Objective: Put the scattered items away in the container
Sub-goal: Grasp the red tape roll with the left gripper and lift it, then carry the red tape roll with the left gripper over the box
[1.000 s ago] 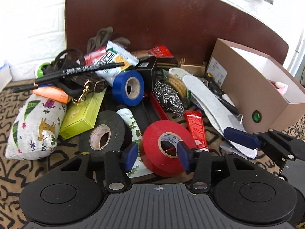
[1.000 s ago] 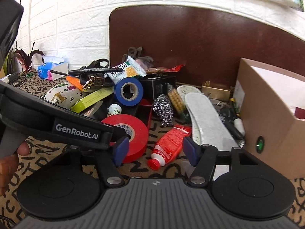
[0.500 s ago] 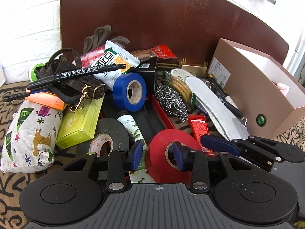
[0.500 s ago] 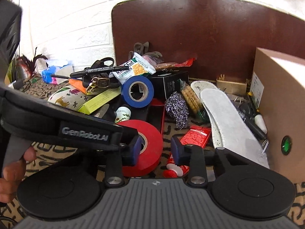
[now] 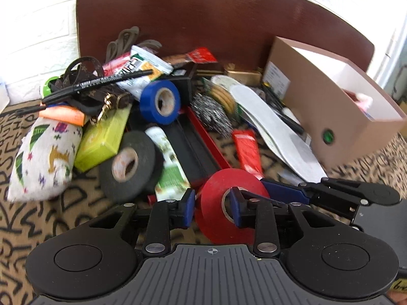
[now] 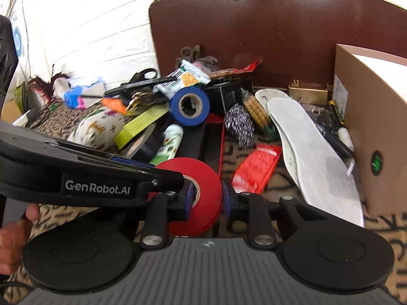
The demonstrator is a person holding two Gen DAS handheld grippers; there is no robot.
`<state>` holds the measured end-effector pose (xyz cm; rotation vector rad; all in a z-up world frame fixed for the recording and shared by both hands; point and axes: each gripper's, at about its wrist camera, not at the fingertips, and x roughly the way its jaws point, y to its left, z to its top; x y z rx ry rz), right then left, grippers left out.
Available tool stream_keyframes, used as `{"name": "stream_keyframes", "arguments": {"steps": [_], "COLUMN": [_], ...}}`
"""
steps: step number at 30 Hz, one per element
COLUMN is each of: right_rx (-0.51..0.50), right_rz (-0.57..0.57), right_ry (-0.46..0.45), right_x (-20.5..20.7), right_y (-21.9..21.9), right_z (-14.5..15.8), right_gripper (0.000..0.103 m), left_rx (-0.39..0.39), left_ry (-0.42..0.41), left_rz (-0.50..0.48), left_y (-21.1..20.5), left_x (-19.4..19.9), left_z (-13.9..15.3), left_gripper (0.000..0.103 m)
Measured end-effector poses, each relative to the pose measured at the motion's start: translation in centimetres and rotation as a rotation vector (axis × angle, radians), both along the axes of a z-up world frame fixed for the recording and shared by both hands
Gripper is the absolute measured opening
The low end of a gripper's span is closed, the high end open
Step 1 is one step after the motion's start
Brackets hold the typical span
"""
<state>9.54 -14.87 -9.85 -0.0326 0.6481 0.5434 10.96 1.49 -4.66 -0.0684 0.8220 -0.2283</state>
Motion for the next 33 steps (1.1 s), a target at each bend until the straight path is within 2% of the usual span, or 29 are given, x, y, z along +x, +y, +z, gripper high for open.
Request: {"name": "stream_keyframes", "arguments": {"steps": [6,13,14,15,17,19,21,23,27,33], "right_rx": [-0.035,-0.083,-0.080,-0.071,-0.052,-0.044,-0.038,-0.040,-0.042,-0.023], "right_rz": [-0.004,-0.048,-0.057,-0.063,-0.070,-0.077,-0.074,-0.070,-0.073,-0.098], "right_ry": [0.018,0.030,0.028,0.026,0.021,0.018,0.016,0.008,0.004,0.013], "right_x": [-4.7,-9.7,-10.1,-10.3,-10.7,-10.9,-11.1,-11.3,-11.5,-11.4], "right_y": [-1.9,-4.1,-4.3,-4.5,-4.8,-4.9,-5.1,-5.1,-5.0,-5.2], "right_z": [0.4,-0.9,-1.0,-1.2,-1.4,-1.4,-1.4,-1.5,-1.5,-1.6], "right_gripper": [0.027,0.027,0.027,0.027,0.029,0.029,0.030,0.031,0.031,0.031], "left_rx": [-0.008,-0.011,-0.016,-0.024,-0.030,-0.042,-0.050,-0.068,-0.089,-0.113], "left_ry": [0.022,0.083,0.092,0.100,0.105,0.110,0.118,0.132,0.137,0.153], "left_rz": [-0.046,-0.134,-0.140,-0.145,-0.143,-0.136,-0.123,-0.122,-0.138,-0.131], "left_y": [-2.3,-5.2,-5.4,-5.5,-5.5,-5.3,-5.0,-4.7,-4.7,-4.5], "left_x": [-4.5,-8.1,-8.4,-8.5,-8.8,-9.0,-9.2,-9.1,-9.2,-8.8], "left_z": [0.0,-2.0,-2.2,-2.3,-2.4,-2.5,-2.5,-2.7,-2.7,-3.0], "left_gripper": [0.029,0.029,0.031,0.038,0.043,0.054,0.059,0.057,0.047,0.051]}}
